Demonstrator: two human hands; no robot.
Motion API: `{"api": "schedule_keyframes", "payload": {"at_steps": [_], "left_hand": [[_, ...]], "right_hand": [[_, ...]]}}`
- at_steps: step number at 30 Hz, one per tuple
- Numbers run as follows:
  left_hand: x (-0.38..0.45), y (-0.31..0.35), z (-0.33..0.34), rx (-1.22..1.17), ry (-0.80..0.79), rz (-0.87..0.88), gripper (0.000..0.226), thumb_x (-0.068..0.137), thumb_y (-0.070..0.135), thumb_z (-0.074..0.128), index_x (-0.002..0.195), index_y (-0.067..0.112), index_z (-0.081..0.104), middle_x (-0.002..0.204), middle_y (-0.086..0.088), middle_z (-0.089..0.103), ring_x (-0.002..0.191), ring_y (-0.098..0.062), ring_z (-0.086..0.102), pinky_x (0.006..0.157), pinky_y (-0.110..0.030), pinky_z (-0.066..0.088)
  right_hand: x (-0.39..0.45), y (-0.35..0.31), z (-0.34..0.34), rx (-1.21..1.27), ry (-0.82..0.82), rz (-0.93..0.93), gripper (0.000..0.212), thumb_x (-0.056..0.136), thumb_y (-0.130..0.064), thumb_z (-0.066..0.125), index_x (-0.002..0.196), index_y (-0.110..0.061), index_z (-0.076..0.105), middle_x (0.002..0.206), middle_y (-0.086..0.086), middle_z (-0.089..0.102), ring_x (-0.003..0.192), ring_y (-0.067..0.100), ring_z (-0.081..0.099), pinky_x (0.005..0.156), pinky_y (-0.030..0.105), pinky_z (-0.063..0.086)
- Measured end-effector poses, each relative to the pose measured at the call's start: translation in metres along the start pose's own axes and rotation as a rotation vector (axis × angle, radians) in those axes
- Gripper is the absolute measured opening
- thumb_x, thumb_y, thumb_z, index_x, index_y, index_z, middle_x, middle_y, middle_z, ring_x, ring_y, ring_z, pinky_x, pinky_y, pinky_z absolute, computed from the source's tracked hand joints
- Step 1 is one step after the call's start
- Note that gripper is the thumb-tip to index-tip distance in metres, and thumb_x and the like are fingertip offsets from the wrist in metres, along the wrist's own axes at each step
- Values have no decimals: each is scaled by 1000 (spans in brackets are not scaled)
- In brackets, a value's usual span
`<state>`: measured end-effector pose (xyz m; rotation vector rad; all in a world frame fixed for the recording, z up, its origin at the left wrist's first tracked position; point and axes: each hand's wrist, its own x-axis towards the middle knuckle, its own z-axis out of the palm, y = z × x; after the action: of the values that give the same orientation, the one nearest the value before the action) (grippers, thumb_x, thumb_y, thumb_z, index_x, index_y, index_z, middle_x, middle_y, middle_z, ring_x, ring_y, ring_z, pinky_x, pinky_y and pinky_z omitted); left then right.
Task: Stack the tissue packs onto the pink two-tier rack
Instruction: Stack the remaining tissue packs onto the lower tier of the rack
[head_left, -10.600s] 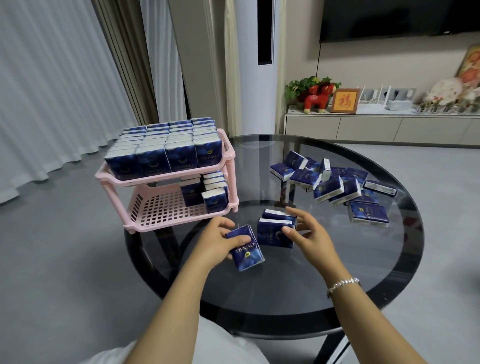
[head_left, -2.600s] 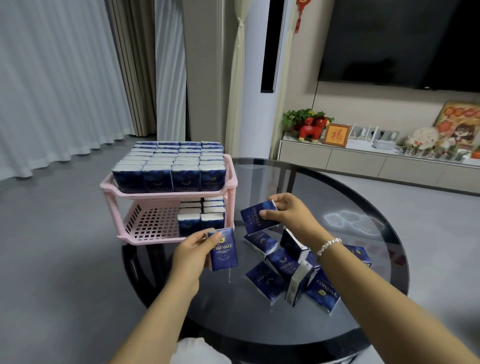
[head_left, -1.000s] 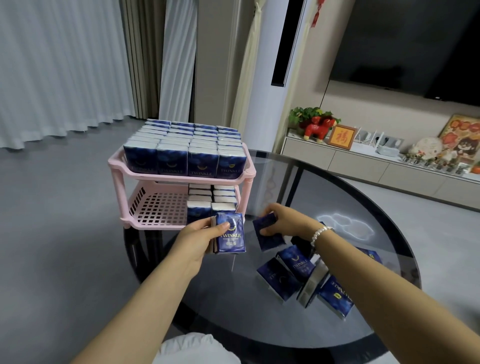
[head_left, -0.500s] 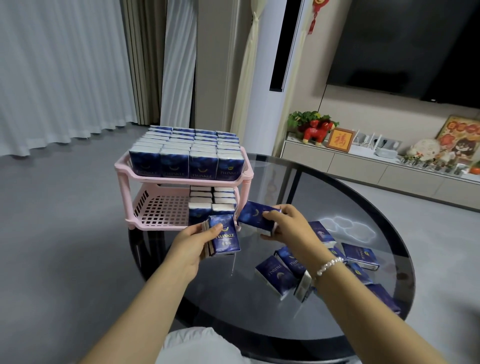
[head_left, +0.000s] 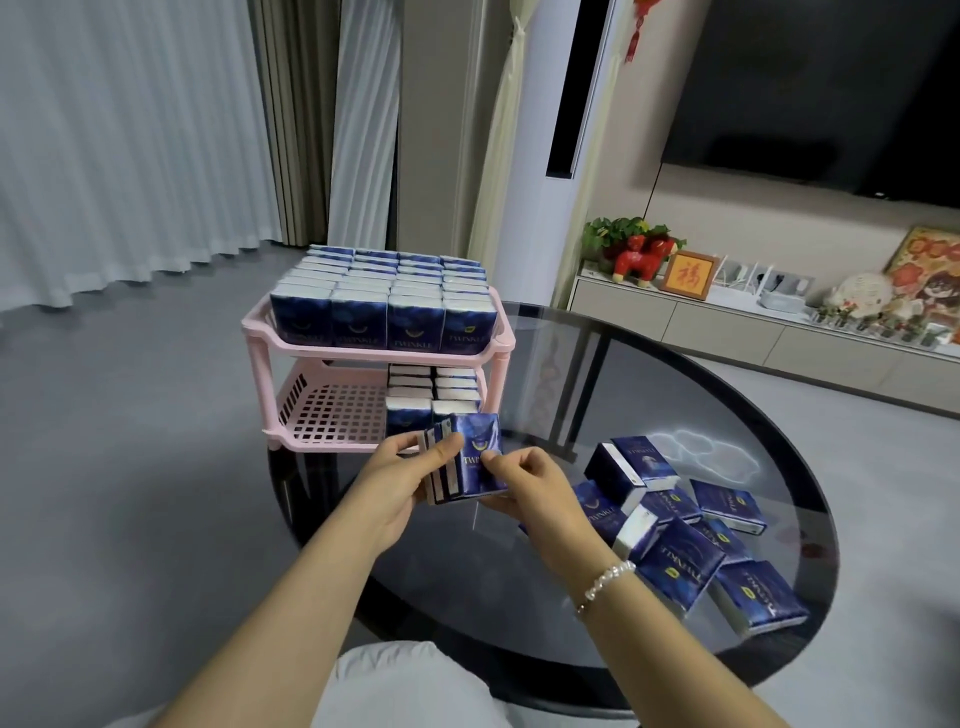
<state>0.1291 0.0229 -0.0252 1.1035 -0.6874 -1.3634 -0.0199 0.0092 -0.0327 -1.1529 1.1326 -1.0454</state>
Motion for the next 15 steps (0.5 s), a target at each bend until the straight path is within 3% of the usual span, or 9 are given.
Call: {"api": "schedule_keyframes", "payload": {"at_steps": [2, 4, 9, 12, 15], "left_hand": [[1, 2, -5, 77, -94, 19, 33, 75, 12, 74, 105, 7, 61, 107, -15, 68, 95, -26, 65, 89, -38, 49], [6, 1, -12, 183, -158, 41, 44, 73, 7, 76, 114, 7, 59, 113, -13, 67, 105, -27, 63, 100, -42, 47], [13, -9, -25, 524, -247, 104, 66, 76, 0, 75, 128, 24, 42, 125, 7, 54, 113, -3, 53, 92, -21, 44], [14, -12, -28, 662, -291, 113, 71, 74, 6, 75, 129, 32, 38, 132, 13, 46, 124, -3, 43, 96, -21, 36], [14, -11, -29, 768, -308, 117, 78, 76, 11, 74, 135, 35, 30, 132, 15, 38, 127, -3, 35, 99, -22, 31]], "right_hand": [[1, -3, -6, -42, -56, -21, 22, 83, -20, 69, 80, -11, 49, 83, 9, 65, 87, 27, 68, 86, 42, 55], [3, -7, -14, -136, -120, -62, 21, 81, -14, 71, 83, -11, 50, 81, 5, 68, 81, 20, 68, 83, 36, 56], [13, -15, -23, -692, -245, -213, 46, 75, -17, 76, 111, -26, 48, 119, -6, 60, 104, 14, 62, 90, 37, 53], [15, -27, -24, -790, -398, -266, 76, 77, -13, 74, 136, -35, 31, 143, -11, 39, 123, 11, 47, 101, 32, 45], [19, -39, -21, -993, -527, -291, 82, 81, -16, 70, 144, -40, 24, 142, -22, 29, 121, -2, 35, 97, 16, 38]]}}
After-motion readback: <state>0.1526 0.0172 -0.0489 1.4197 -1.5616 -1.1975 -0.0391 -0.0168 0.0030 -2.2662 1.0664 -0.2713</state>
